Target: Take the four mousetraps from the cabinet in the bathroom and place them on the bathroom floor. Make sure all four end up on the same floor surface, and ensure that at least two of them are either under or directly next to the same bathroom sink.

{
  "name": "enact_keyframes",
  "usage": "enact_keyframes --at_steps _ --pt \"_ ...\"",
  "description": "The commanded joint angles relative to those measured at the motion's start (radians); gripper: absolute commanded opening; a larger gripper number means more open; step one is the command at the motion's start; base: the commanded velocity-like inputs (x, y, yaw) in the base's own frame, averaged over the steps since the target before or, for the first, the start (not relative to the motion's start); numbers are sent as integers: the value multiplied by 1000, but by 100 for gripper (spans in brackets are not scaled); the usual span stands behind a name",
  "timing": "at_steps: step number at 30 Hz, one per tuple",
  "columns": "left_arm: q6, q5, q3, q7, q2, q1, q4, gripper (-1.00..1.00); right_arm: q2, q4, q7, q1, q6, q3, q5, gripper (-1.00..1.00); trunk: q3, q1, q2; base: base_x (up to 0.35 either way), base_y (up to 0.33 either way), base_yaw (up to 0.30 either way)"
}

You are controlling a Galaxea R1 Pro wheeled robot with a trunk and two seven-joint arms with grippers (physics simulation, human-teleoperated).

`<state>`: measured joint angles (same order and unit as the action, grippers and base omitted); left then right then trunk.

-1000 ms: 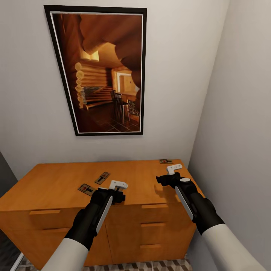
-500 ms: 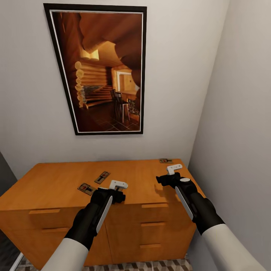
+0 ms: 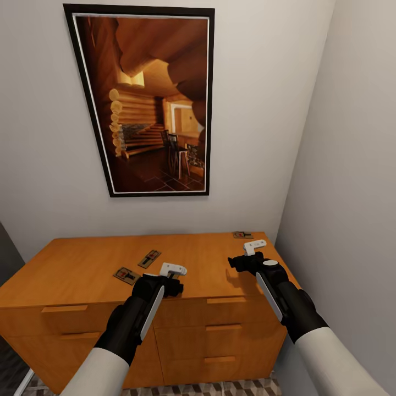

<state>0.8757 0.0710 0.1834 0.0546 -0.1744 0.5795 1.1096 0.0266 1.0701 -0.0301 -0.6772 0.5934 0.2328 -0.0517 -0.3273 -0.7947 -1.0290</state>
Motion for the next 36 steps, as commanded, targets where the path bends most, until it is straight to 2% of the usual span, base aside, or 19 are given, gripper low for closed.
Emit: enact_keyframes --at_steps 1,36 --pt "5 13 1 -1 0 0 -7 100 1 1 1 -1 5 2 -5 100 -5 -4 -8 0 0 0" --pt "4 14 -6 -4 0 0 -7 100 1 1 2 -1 5 2 -5 100 -8 -8 -15 0 0 0"
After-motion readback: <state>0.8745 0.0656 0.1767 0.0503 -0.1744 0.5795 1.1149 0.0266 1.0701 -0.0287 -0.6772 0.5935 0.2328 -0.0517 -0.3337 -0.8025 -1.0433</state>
